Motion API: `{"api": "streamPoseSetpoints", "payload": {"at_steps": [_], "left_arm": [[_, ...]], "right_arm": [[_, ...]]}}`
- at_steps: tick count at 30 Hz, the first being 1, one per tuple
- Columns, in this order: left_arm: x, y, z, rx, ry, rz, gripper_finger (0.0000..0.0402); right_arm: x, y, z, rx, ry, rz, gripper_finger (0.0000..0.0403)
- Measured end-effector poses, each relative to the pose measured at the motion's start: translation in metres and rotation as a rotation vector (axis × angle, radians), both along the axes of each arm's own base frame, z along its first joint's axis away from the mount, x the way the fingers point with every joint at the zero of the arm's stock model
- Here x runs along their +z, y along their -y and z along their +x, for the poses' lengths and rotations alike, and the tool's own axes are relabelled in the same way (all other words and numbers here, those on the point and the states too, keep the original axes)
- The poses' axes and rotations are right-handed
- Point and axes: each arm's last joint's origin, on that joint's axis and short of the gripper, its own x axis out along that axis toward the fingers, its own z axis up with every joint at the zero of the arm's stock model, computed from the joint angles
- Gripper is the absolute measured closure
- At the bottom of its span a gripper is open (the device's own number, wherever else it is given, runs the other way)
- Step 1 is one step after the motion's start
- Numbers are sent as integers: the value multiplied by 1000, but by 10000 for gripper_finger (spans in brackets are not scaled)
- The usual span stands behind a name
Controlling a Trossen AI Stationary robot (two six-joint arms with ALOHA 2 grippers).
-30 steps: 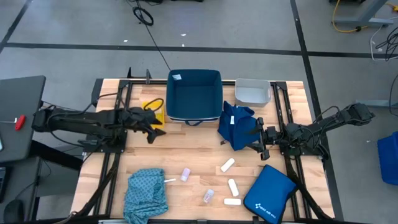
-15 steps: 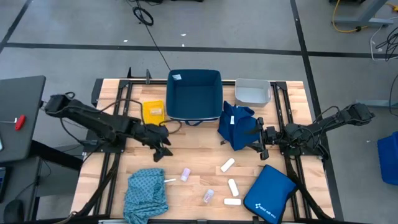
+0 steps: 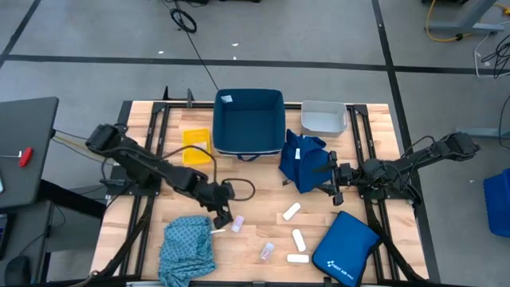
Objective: Pick & place medical supplies in basket/bin
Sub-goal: Put the top white pill bottle into the bin
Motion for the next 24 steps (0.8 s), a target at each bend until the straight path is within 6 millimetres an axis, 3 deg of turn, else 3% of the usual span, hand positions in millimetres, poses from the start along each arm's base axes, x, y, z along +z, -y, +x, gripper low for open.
{"api": "streamPoseSetpoints", "payload": {"at_steps": [13, 24], "left_arm": [[-14, 23, 34, 83, -60, 10, 49], [-32, 29, 43, 66, -168, 48, 50]], "right_arm": [[-3, 0, 0, -4, -30, -33, 160], [-3, 0, 0, -8, -33, -33, 160]]}}
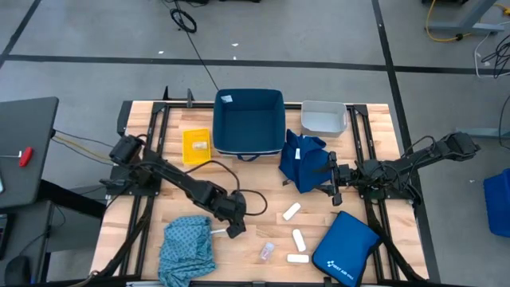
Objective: Pick & place medical supplies in basket/bin
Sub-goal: Put the top white pill bottle into the bin
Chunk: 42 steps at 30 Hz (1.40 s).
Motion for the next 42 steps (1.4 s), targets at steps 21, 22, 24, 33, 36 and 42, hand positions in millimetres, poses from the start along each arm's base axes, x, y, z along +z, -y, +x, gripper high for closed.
{"api": "streamPoseSetpoints", "payload": {"at_steps": [21, 22, 24, 33, 36, 42], "left_arm": [[-16, 15, -6, -185, 7, 186, 249], [-16, 18, -6, -215, 18, 205, 254], [-16, 21, -8, -262, 30, 254, 253], [-11, 39, -5, -386, 215, 395, 253], [-13, 42, -3, -404, 325, 424, 253], [-22, 33, -2, -434, 577, 459, 253]], "right_arm": [[-3, 0, 0, -16, -27, 0, 160], [-3, 1, 0, -25, -31, 2, 160], [-4, 1, 0, -39, -43, -1, 160], [-4, 1, 0, -49, -45, 15, 160], [-4, 1, 0, -49, -44, 17, 160], [-4, 1, 0, -49, -44, 24, 160]]}}
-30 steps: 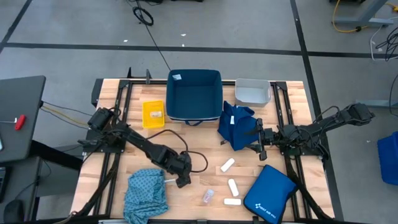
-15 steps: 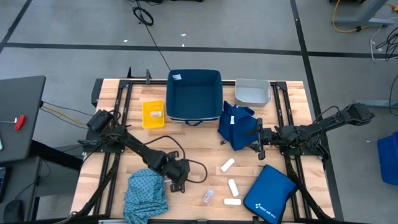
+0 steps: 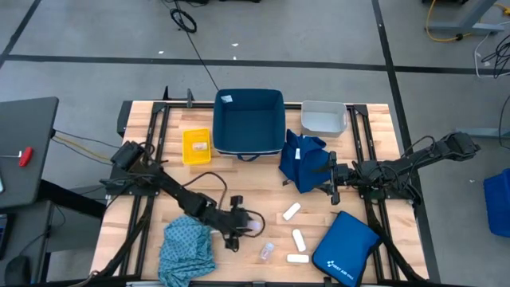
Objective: Pick & place medical supplies in basket/bin
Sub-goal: Put the top white pill bottle into the bin
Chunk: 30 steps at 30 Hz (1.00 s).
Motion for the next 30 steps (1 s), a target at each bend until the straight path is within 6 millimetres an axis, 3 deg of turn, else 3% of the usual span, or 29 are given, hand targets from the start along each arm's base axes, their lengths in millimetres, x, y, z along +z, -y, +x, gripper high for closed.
{"api": "streamPoseSetpoints", "payload": {"at_steps": [5, 11, 15, 21, 30], "left_arm": [[1, -16, -7, -99, 304, -97, 253], [0, -52, -31, -35, 553, -141, 253], [-3, -71, -48, 66, 608, -107, 253], [13, -91, -73, 310, 665, 48, 253], [39, -101, -110, 794, 592, 305, 253]], "right_arm": [[0, 0, 0, 0, 0, 0, 160], [0, 0, 0, -1, 1, 25, 160], [0, 0, 0, -13, 1, 40, 160], [0, 0, 0, -16, 1, 50, 160], [0, 1, 0, -20, 1, 67, 160]]}}
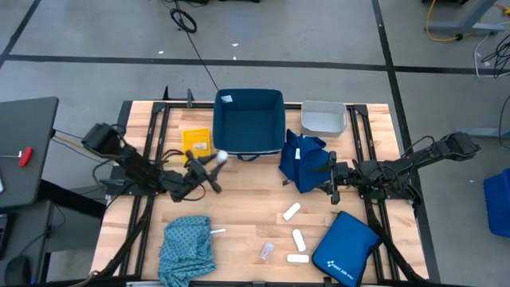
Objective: Pick & place medical supplies in basket/bin
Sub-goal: Put the top white pill bottle into the bin
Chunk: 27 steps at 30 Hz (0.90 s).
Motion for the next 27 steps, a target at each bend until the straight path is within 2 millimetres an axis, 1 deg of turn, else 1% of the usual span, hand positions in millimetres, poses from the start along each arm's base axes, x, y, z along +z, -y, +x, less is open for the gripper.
{"api": "streamPoseSetpoints", "payload": {"at_steps": [6, 8, 11, 14, 21, 22, 25, 27], "left_arm": [[14, 0, -16, 296, -124, 49, 253], [18, -1, -19, 315, -152, 63, 253], [20, -6, -22, 329, -149, 59, 253], [15, -16, -27, 369, -147, 54, 253], [-2, -38, -39, 450, -124, 33, 253], [-4, -40, -40, 446, -127, 37, 253], [-12, -44, -42, 343, -116, 46, 253], [-16, -47, -44, 346, -87, 21, 253]], "right_arm": [[0, 0, 0, 0, 0, 3, 160], [0, 0, 0, 0, 0, 3, 160], [0, 0, 0, 0, 0, 3, 160], [0, 0, 0, 0, -1, 3, 160], [0, 0, 0, 1, -5, 7, 160], [-1, 0, 0, 1, -6, 6, 160], [-1, 0, 0, 1, -7, 6, 160], [-1, 0, 0, 2, -7, 6, 160]]}}
